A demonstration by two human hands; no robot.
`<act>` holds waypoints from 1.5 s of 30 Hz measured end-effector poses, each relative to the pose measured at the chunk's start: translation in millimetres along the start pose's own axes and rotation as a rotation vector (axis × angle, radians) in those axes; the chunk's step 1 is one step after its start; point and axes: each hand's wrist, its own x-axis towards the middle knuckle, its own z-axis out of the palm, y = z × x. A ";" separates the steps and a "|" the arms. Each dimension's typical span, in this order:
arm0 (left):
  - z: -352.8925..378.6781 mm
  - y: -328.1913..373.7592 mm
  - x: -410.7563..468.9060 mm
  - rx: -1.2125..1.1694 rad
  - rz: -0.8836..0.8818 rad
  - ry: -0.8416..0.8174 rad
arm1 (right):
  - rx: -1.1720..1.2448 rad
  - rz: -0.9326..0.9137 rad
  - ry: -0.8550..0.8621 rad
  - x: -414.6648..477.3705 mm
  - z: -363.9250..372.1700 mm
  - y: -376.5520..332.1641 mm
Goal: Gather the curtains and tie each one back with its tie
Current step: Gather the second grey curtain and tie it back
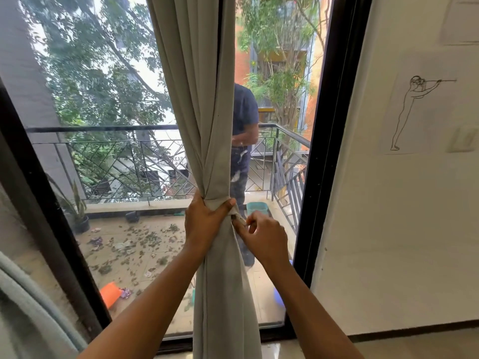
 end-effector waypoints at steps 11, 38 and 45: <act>4.9 -20.5 -23.4 0.130 0.112 0.028 | -0.076 -0.273 -0.119 -10.9 4.0 23.7; -116.6 400.0 287.5 -0.214 0.486 0.001 | 0.860 -0.307 -0.084 363.0 -227.6 -289.8; -123.7 416.0 332.9 -0.014 0.625 -0.111 | 0.564 -0.398 -0.111 411.3 -231.2 -316.2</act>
